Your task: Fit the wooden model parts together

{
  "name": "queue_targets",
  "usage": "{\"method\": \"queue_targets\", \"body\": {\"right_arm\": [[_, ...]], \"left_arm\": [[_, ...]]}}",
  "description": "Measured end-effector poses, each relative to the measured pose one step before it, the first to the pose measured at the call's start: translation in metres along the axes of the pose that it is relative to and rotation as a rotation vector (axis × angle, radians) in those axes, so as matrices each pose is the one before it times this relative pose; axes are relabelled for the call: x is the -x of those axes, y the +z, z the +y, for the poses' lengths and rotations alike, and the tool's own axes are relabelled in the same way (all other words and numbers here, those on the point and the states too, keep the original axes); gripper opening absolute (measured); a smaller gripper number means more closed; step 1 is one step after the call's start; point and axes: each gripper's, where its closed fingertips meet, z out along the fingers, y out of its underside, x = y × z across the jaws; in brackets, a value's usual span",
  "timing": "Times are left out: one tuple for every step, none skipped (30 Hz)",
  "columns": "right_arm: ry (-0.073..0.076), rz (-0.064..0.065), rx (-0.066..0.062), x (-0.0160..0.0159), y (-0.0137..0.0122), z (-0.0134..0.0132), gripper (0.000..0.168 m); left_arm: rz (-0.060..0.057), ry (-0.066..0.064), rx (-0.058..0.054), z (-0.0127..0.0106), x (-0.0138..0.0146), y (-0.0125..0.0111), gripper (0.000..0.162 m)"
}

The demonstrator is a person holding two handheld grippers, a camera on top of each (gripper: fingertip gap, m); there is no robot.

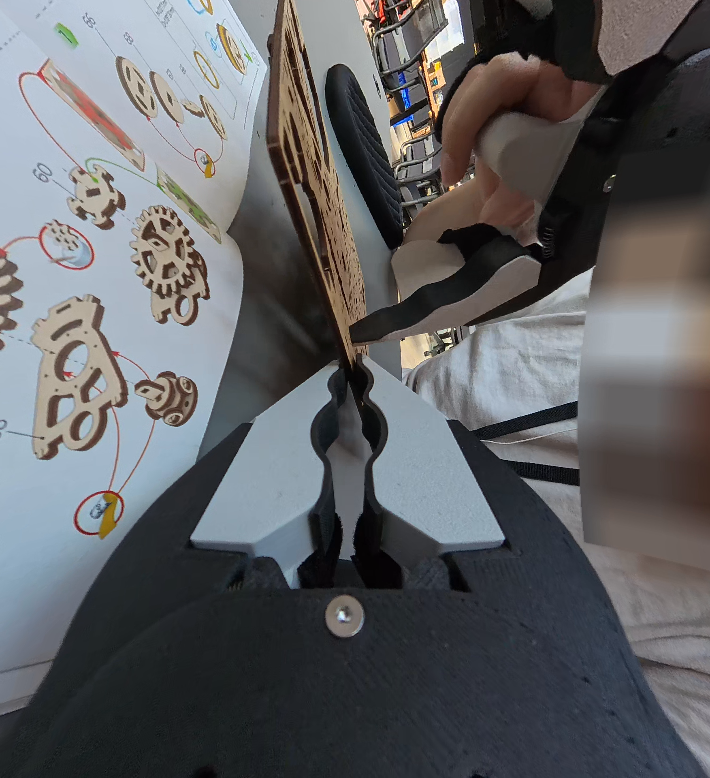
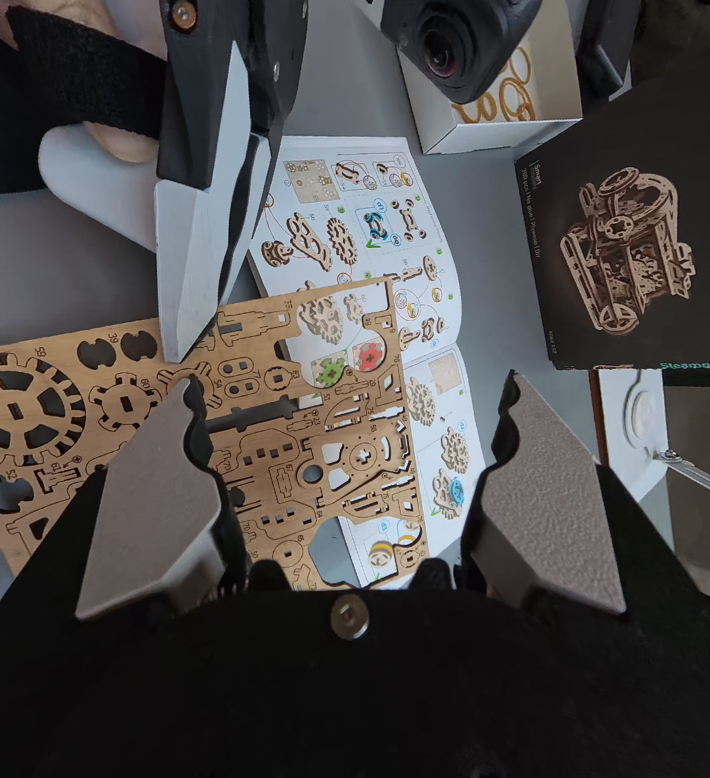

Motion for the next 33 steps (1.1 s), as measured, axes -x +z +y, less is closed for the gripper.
{"method": "queue_targets", "body": {"right_arm": [[0.0430, -0.0077, -0.0488, -0.00026, 0.00011, 0.00154, 0.136], [0.0351, -0.0068, -0.0527, -0.00028, -0.00045, 0.00065, 0.137], [0.0309, 0.0006, -0.0475, -0.00104, -0.00050, 0.00060, 0.137], [0.0324, -0.0013, -0.0340, -0.00041, -0.00026, 0.00098, 0.137], [0.0219, 0.0017, -0.0223, -0.00008, -0.00040, 0.00090, 0.137], [0.0080, 0.0080, -0.0212, -0.00047, -0.00065, -0.00046, 0.137], [0.0016, 0.0099, -0.0167, -0.00055, -0.00057, -0.00094, 0.136], [-0.0031, 0.0002, -0.0003, 0.00063, 0.00020, -0.00042, 0.135], [-0.0110, -0.0033, 0.0232, 0.00062, 0.00089, 0.00061, 0.135], [-0.0191, -0.0016, 0.0332, -0.00008, 0.00062, -0.00031, 0.135], [-0.0306, -0.0028, 0.0388, 0.00045, 0.00023, -0.00136, 0.135], [-0.0389, 0.0022, 0.0450, 0.00010, 0.00018, -0.00167, 0.136], [-0.0433, 0.0068, 0.0452, -0.00003, 0.00035, -0.00143, 0.136], [-0.0397, 0.0059, 0.0401, 0.00060, 0.00069, -0.00125, 0.136], [-0.0272, 0.0053, 0.0360, 0.00065, 0.00063, -0.00074, 0.135], [-0.0204, 0.0068, 0.0256, 0.00050, 0.00036, -0.00053, 0.135], [-0.0115, 0.0067, 0.0101, 0.00028, 0.00018, -0.00036, 0.134], [-0.0006, 0.0057, -0.0073, 0.00011, -0.00009, -0.00019, 0.134], [0.0117, 0.0029, -0.0249, 0.00012, -0.00033, 0.00006, 0.134], [0.0285, 0.0004, -0.0361, -0.00019, -0.00027, 0.00091, 0.133], [0.0382, -0.0018, -0.0445, -0.00022, -0.00021, 0.00137, 0.133], [0.0406, -0.0022, -0.0484, -0.00040, -0.00030, 0.00144, 0.133], [0.0387, -0.0026, -0.0495, -0.00038, -0.00067, 0.00100, 0.133], [0.0358, -0.0008, -0.0432, -0.00081, -0.00096, 0.00078, 0.134], [0.0280, -0.0001, -0.0301, -0.00069, -0.00071, 0.00098, 0.134], [0.0147, -0.0028, -0.0252, 0.00006, -0.00049, -0.00015, 0.134], [0.0022, -0.0017, -0.0172, -0.00008, -0.00018, -0.00057, 0.134], [-0.0010, -0.0047, -0.0046, 0.00017, 0.00026, -0.00020, 0.134], [-0.0002, -0.0082, 0.0128, 0.00015, 0.00066, 0.00042, 0.134], [-0.0072, -0.0043, 0.0208, -0.00014, 0.00073, 0.00036, 0.134], [-0.0219, 0.0077, 0.0322, -0.00119, 0.00109, 0.00131, 0.136], [-0.0317, 0.0133, 0.0319, -0.00160, 0.00074, 0.00117, 0.140], [-0.0151, 0.0031, 0.0221, -0.00092, -0.00089, 0.00015, 0.142]], "left_arm": [[0.0030, 0.0028, -0.0006, -0.00012, -0.00063, -0.00004, 0.001], [0.0043, 0.0046, -0.0009, -0.00024, -0.00087, -0.00007, 0.001], [0.0041, 0.0043, -0.0022, -0.00041, -0.00103, -0.00023, 0.001], [0.0026, 0.0023, -0.0016, -0.00032, -0.00058, -0.00004, 0.001], [0.0017, 0.0016, -0.0004, -0.00006, -0.00032, -0.00008, 0.002], [0.0020, 0.0013, -0.0018, -0.00032, -0.00038, -0.00035, 0.002], [0.0004, 0.0006, -0.0036, -0.00057, -0.00006, -0.00042, 0.002], [-0.0038, -0.0010, -0.0011, -0.00013, 0.00064, -0.00025, 0.002], [-0.0061, -0.0023, 0.0018, 0.00020, 0.00110, 0.00015, 0.002], [-0.0022, -0.0006, 0.0005, 0.00013, 0.00041, 0.00015, 0.001], [0.0008, 0.0011, -0.0001, -0.00010, -0.00022, -0.00003, 0.001], [-0.0015, 0.0005, -0.0001, 0.00007, 0.00009, -0.00001, 0.001], [-0.0061, -0.0007, 0.0001, -0.00001, 0.00090, 0.00008, 0.001], [-0.0078, -0.0009, 0.0009, 0.00027, 0.00116, 0.00005, 0.001], [-0.0051, -0.0022, 0.0018, 0.00035, 0.00093, 0.00003, 0.001], [-0.0031, -0.0046, 0.0012, 0.00015, 0.00090, 0.00001, 0.001], [-0.0017, -0.0045, 0.0010, 0.00024, 0.00065, 0.00003, 0.001], [-0.0008, -0.0017, 0.0006, 0.00008, 0.00031, 0.00003, 0.001], [0.0001, 0.0006, 0.0003, 0.00001, -0.00006, -0.00005, 0.001], [0.0015, 0.0005, -0.0002, -0.00003, -0.00018, 0.00001, 0.001], [0.0024, 0.0004, -0.0008, -0.00012, -0.00031, 0.00006, 0.001], [0.0031, 0.0013, -0.0012, -0.00022, -0.00048, -0.00011, 0.001], [0.0052, 0.0028, -0.0020, -0.00025, -0.00096, -0.00002, 0.001], [0.0072, 0.0034, -0.0025, -0.00041, -0.00124, -0.00008, 0.001], [0.0061, 0.0018, -0.0014, -0.00032, -0.00099, 0.00003, 0.002], [0.0061, 0.0009, -0.0003, -0.00002, -0.00076, -0.00012, 0.002], [0.0045, -0.0001, -0.0004, -0.00012, -0.00060, -0.00004, 0.002], [0.0018, -0.0015, 0.0002, -0.00002, -0.00011, 0.00002, 0.002], [0.0008, -0.0046, 0.0004, 0.00017, 0.00029, 0.00004, 0.002], [-0.0030, -0.0101, -0.0002, -0.00009, 0.00108, 0.00004, 0.002], [-0.0126, -0.0119, 0.0013, 0.00022, 0.00242, 0.00061, 0.001], [-0.0127, -0.0063, 0.0050, 0.00084, 0.00193, 0.00101, 0.001], [-0.0002, -0.0030, 0.0019, 0.00024, -0.00002, 0.00055, 0.001]]}}
